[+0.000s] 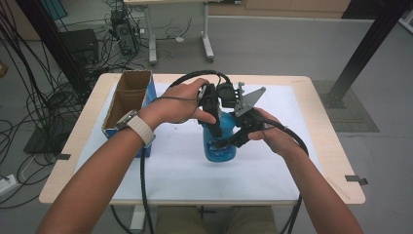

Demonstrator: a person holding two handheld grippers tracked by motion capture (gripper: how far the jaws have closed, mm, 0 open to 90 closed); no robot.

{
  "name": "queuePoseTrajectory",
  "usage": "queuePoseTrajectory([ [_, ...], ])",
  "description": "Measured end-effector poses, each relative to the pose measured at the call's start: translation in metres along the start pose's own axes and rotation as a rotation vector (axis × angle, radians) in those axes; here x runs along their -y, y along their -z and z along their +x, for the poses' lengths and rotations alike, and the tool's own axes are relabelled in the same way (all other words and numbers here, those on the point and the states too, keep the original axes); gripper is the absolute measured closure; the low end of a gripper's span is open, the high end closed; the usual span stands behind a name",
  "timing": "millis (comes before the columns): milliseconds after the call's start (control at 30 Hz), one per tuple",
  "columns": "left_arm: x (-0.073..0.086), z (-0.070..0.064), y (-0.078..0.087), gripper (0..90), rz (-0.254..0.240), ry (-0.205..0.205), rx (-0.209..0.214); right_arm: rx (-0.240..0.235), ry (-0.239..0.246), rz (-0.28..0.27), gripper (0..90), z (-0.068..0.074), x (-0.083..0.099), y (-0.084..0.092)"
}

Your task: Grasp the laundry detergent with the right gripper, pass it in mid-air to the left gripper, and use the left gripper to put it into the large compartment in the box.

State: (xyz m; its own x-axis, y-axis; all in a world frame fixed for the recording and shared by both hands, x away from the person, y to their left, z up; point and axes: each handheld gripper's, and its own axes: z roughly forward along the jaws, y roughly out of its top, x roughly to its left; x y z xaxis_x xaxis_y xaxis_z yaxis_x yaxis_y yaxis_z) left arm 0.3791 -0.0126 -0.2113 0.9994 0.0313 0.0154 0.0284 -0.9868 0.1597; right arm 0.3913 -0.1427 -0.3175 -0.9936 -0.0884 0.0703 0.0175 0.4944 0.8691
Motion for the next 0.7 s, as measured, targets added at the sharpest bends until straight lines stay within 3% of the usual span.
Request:
queuePoseTrajectory([
  [367,0.000,-0.001,0.001,37.5,-0.002,0.009,-0.008,0.002,0.018,-0.009,39.8,-0.001,0.000,0.000],
  [433,0.000,-0.001,0.002,37.5,-0.001,0.012,-0.014,0.008,0.029,-0.006,34.6,0.001,0.001,0.000],
  [500,0.001,-0.001,0.003,37.5,0.004,0.019,-0.018,0.031,0.014,-0.010,23.7,0.002,0.004,0.003],
  [633,0.004,-0.001,0.005,37.5,0.009,0.038,-0.020,0.055,-0.049,-0.013,11.7,0.003,0.016,0.016],
  [700,0.005,-0.001,0.006,37.4,0.017,0.047,-0.027,0.098,-0.078,-0.006,8.0,0.001,0.020,0.023],
])
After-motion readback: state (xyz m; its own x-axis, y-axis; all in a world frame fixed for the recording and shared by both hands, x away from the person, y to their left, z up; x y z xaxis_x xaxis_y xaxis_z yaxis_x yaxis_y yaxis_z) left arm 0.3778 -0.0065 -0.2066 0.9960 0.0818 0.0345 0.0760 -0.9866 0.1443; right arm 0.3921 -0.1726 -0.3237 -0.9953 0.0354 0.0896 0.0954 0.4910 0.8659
